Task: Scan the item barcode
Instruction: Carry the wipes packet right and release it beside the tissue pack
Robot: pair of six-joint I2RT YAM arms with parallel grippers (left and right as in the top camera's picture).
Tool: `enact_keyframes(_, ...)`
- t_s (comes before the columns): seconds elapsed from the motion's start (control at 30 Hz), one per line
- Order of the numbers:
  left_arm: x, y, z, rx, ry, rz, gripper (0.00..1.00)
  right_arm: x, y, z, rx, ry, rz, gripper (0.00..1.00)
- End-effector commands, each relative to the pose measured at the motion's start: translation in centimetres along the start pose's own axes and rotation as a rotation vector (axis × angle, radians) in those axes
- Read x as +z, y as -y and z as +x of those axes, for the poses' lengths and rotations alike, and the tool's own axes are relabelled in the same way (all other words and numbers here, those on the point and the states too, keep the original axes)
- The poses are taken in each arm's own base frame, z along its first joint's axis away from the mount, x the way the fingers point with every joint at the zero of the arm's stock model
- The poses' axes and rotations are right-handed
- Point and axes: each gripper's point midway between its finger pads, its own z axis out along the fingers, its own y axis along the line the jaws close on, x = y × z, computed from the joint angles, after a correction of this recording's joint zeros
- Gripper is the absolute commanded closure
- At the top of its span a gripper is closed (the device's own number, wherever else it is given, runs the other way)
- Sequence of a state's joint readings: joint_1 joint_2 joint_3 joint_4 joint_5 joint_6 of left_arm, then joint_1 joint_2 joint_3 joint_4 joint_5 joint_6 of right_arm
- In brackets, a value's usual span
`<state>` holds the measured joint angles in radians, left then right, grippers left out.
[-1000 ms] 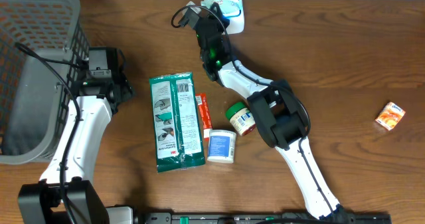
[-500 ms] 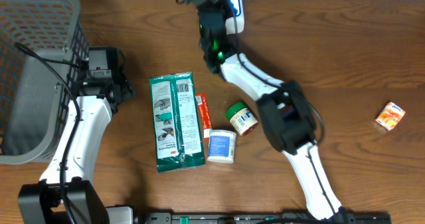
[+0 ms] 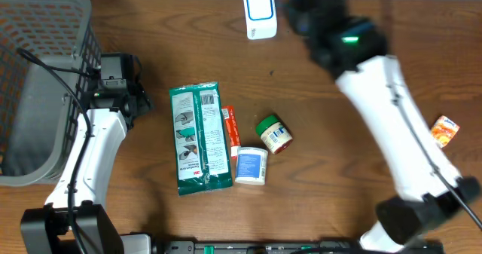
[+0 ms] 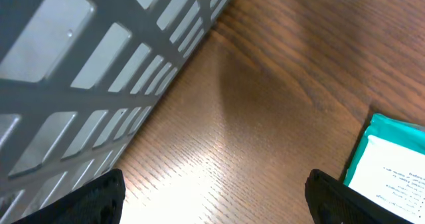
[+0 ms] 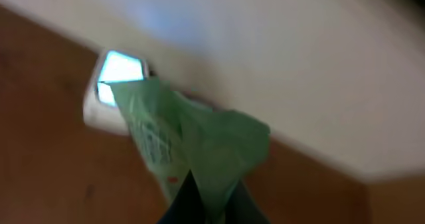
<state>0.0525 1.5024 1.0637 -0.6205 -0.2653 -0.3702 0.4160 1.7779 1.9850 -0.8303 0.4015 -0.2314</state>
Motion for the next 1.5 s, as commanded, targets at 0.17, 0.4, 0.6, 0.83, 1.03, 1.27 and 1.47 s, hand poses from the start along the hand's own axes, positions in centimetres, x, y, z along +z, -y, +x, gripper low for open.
enact_keyframes(0.17, 0.5, -0.4, 0.5, -0.002, -0.013, -0.021, 0.14, 0.7, 5.6, 15.0, 0.185, -0.509, -0.105, 0.99)
enact_keyframes(0.4, 0.5, -0.4, 0.5, -0.002, -0.013, -0.021, 0.14, 5.0, 7.9, 25.3, 0.316, -0.717, -0.033, 0.99)
enact_keyframes(0.6, 0.5, -0.4, 0.5, -0.002, -0.013, -0.021, 0.14, 7.8, 8.4, 32.5, 0.388, -0.774, 0.01, 0.99)
enact_keyframes(0.83, 0.5, -0.4, 0.5, -0.002, -0.013, -0.021, 0.14, 9.0, 8.3, 36.7, 0.43, -0.779, 0.045, 0.85)
enact_keyframes(1.03, 0.5, -0.4, 0.5, -0.002, -0.013, -0.021, 0.14, 9.3, 9.7, 37.4, 0.432, -0.767, 0.11, 0.01)
enact_keyframes(1.27, 0.5, -0.4, 0.5, -0.002, -0.013, -0.021, 0.14, 8.5, 11.5, 35.1, 0.427, -0.732, 0.145, 0.01)
enact_keyframes(1.47, 0.5, -0.4, 0.5, -0.002, -0.013, -0.021, 0.14, 6.4, 11.0, 35.2, 0.423, -0.782, 0.117, 0.01)
